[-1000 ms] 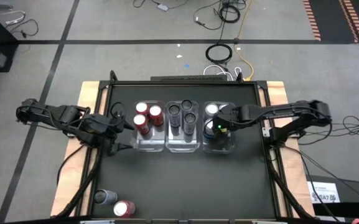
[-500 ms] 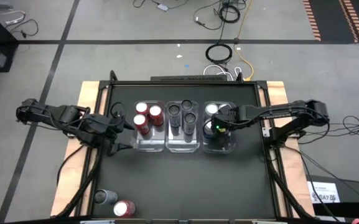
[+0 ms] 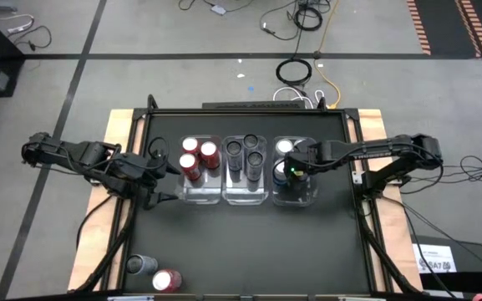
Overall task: Sort soda cans
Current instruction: Put the white-blue soda can into the center transparent bin
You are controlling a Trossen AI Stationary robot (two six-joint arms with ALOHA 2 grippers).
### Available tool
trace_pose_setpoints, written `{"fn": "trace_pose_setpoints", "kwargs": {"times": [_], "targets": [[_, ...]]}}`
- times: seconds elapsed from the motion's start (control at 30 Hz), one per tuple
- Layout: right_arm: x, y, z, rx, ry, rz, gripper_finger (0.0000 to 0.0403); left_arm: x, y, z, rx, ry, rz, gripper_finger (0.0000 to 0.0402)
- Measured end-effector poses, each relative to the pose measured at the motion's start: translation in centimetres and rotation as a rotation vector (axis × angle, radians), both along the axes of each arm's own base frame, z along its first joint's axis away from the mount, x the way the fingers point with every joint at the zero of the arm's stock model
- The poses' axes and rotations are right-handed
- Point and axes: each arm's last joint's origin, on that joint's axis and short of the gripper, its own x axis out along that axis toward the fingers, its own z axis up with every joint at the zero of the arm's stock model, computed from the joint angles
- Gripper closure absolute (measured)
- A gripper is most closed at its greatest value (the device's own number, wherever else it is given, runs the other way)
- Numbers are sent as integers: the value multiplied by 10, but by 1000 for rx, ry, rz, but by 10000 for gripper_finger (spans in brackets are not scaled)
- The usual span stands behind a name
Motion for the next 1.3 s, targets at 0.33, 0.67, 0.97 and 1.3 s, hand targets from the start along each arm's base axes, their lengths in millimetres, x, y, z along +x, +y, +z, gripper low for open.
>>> {"fn": "trace_pose_setpoints", "kwargs": {"times": [0.33,0.67,0.97,1.3], "targets": [[3,0,22,1,-4,1,21,0,0,0,0,0,0,2],[-4,8,71,14,11,-125,21,0,0,0,0,-1,0,2],[4,54,96,37,-212,-171,21,0,0,0,-46,3,36,2],[13,124,84,82,-417,-291,21,0,0,0,-163,14,133,2]]}}
